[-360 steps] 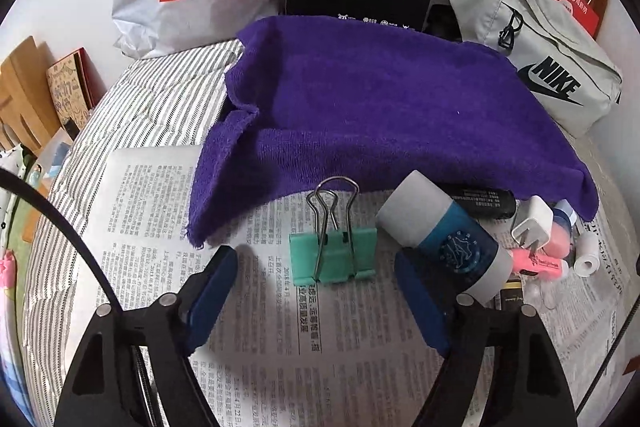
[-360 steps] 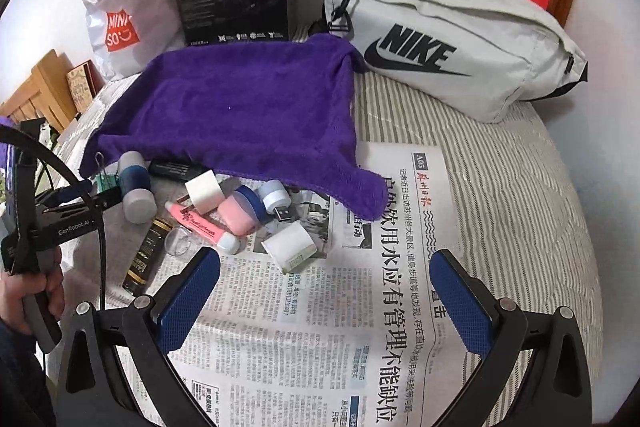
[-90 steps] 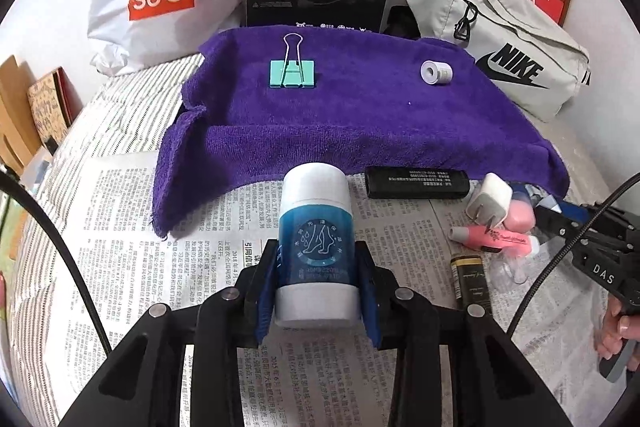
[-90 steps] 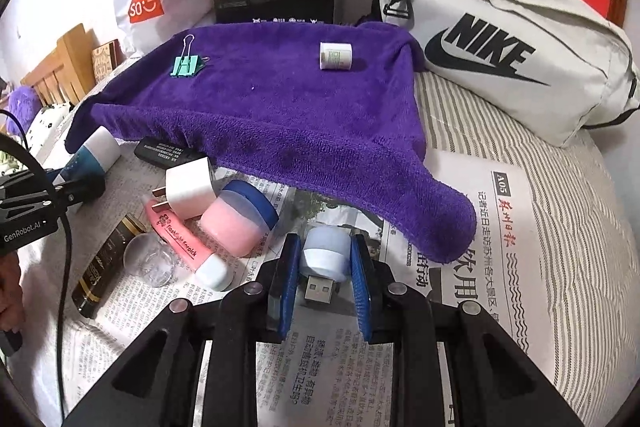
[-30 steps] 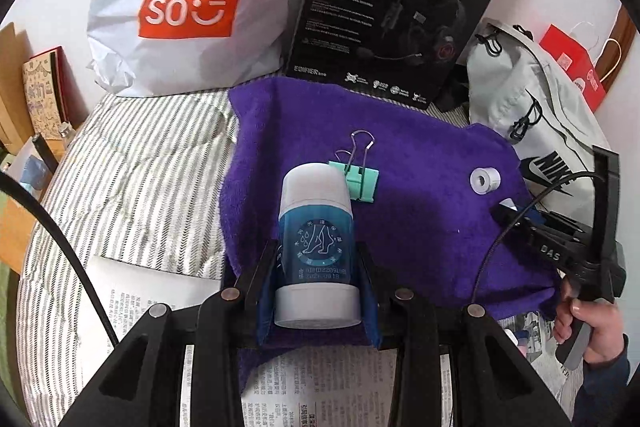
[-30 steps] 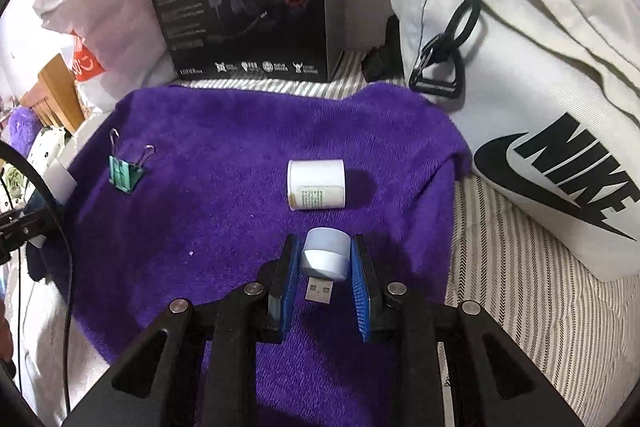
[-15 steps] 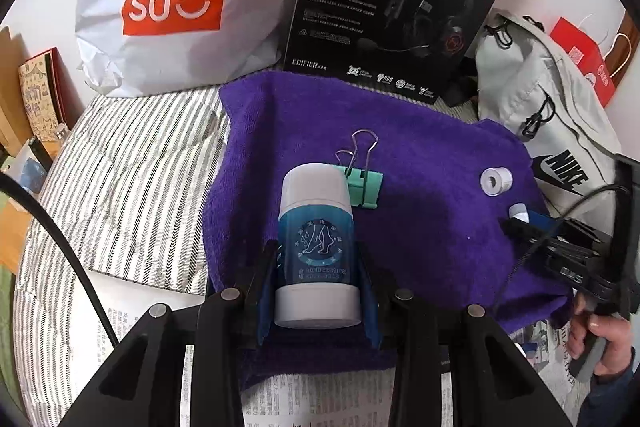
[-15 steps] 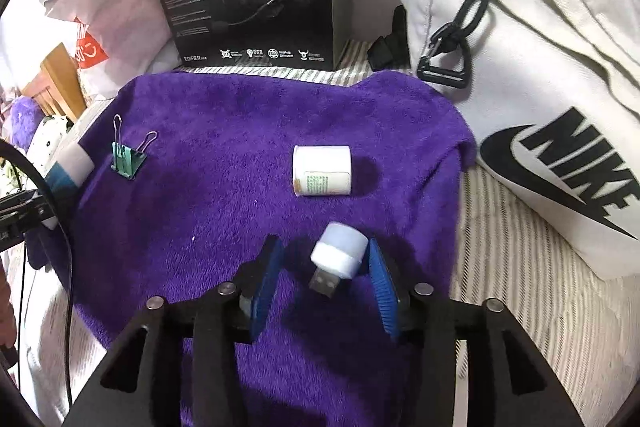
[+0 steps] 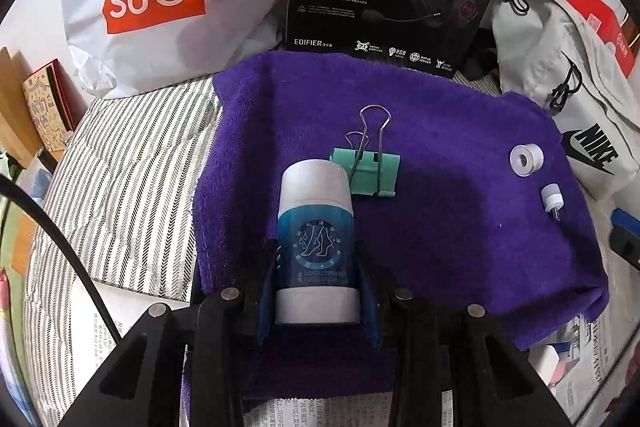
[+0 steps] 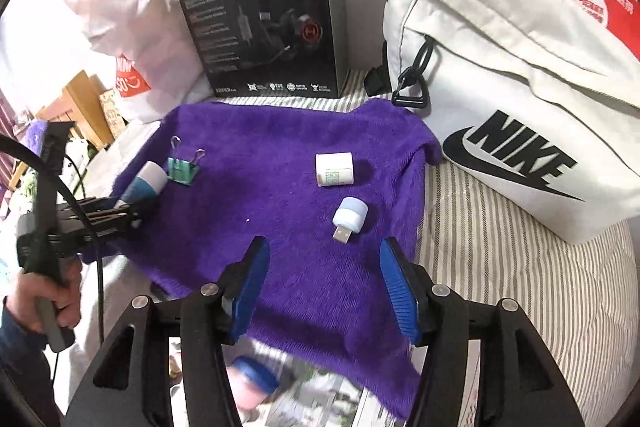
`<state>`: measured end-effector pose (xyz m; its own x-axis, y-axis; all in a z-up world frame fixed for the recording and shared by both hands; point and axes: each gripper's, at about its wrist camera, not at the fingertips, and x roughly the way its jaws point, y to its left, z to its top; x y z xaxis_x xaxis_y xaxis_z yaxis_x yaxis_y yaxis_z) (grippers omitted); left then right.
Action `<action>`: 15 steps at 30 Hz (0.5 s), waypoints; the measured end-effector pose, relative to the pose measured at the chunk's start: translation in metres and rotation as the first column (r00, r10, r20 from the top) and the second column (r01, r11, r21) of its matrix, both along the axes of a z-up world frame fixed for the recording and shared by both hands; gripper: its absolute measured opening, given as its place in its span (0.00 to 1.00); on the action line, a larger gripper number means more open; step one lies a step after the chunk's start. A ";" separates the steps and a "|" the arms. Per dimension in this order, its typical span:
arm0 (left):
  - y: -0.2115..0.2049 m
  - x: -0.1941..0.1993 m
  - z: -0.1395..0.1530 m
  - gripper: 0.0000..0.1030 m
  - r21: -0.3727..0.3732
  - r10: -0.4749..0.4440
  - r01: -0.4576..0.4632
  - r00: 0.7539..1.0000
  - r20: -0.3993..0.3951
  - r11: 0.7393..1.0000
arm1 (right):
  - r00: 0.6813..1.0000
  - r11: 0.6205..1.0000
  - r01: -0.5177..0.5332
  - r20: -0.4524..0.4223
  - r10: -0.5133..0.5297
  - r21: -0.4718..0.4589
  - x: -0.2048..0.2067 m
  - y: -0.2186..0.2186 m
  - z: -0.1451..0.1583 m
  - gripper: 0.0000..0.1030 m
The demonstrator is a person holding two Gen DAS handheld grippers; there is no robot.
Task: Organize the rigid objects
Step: 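Set the deodorant upright on the towel beside the clip and open the left tool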
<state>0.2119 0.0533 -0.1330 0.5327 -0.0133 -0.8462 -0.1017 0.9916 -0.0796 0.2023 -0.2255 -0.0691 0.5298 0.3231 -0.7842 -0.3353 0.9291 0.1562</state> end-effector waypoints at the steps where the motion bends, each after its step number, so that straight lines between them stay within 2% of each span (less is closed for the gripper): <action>1: 0.000 0.000 0.000 0.33 0.002 0.000 0.000 1.000 -0.002 1.000 | 1.000 1.000 0.000 -0.001 0.000 0.006 -0.002 -0.001 0.001 0.57; 5: -0.004 0.003 0.000 0.33 0.029 -0.009 0.009 1.000 -0.021 1.000 | 1.000 1.000 -0.002 0.000 0.002 0.005 -0.014 -0.004 0.006 0.57; 8: -0.007 0.006 -0.001 0.43 0.023 -0.033 0.034 0.999 -0.033 0.999 | 1.000 1.000 0.000 -0.001 0.000 0.001 -0.022 -0.009 0.007 0.57; 15: -0.010 -0.004 0.006 0.44 0.018 -0.035 0.036 0.998 -0.057 0.999 | 1.000 1.000 0.014 -0.010 -0.014 0.006 -0.038 -0.021 0.010 0.57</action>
<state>0.2080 0.0429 -0.1268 0.4838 -0.0146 -0.8751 -0.0703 0.9960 -0.0555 0.1641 -0.2464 -0.0588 0.5262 0.3205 -0.7876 -0.3206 0.9327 0.1654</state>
